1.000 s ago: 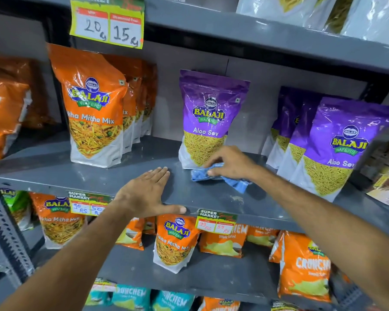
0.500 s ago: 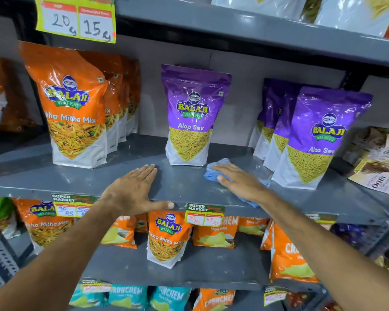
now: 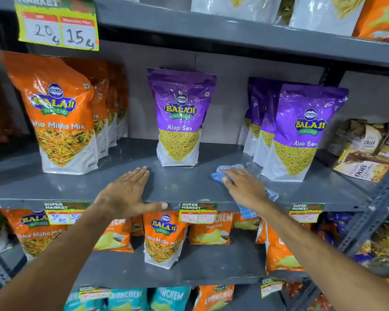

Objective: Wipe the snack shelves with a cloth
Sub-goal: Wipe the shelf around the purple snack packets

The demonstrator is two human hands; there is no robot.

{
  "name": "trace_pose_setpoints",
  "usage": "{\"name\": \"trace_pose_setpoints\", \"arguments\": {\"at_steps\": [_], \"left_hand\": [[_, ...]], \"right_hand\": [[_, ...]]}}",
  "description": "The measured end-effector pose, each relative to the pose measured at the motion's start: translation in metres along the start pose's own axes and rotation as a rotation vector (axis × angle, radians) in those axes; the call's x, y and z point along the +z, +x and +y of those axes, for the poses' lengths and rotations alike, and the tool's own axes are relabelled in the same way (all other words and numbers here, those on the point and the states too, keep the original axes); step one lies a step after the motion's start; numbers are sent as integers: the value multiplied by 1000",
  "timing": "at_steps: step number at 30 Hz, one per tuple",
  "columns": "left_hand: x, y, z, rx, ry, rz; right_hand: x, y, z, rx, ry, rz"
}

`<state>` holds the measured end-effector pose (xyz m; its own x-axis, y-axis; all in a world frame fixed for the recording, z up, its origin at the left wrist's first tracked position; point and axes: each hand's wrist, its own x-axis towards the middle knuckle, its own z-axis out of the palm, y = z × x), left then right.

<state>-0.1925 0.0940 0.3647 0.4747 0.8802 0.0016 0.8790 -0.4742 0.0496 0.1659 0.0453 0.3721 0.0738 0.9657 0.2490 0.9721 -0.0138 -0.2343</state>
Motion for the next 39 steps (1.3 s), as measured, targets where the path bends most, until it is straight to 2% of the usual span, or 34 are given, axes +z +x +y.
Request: {"name": "trace_pose_setpoints", "arguments": {"at_steps": [5, 9, 12, 14, 16, 18, 19, 22, 24, 31, 34, 39], "left_hand": [[0, 0, 1, 13, 5, 8], [-1, -1, 0, 25, 5, 20], [0, 0, -3, 51, 27, 42], [1, 0, -3, 55, 12, 50], [0, -1, -2, 49, -15, 50], [0, -2, 0, 48, -7, 51], [0, -2, 0, 49, 0, 53], [0, -2, 0, 55, 9, 57], [2, -2, -1, 70, 15, 80], [9, -10, 21, 246, -6, 202], [9, 0, 66, 281, -24, 192], [4, 46, 159, 319, -72, 153]], "right_hand": [[21, -4, -79, -161, 66, -20], [27, -31, -122, -319, 95, 40], [21, -50, -119, -426, 219, -14], [11, -59, -107, -406, 446, -95], [1, -56, -86, -304, 562, 12], [-5, -43, -59, -168, 478, 153], [-5, -35, -45, -105, 388, 169], [1, -17, -24, -2, 91, 70], [4, -14, -32, -65, 40, 21], [1, -40, -72, -344, 137, -22], [-10, -47, -51, -369, 151, -9], [-19, -51, 31, -312, 137, 51]]}}
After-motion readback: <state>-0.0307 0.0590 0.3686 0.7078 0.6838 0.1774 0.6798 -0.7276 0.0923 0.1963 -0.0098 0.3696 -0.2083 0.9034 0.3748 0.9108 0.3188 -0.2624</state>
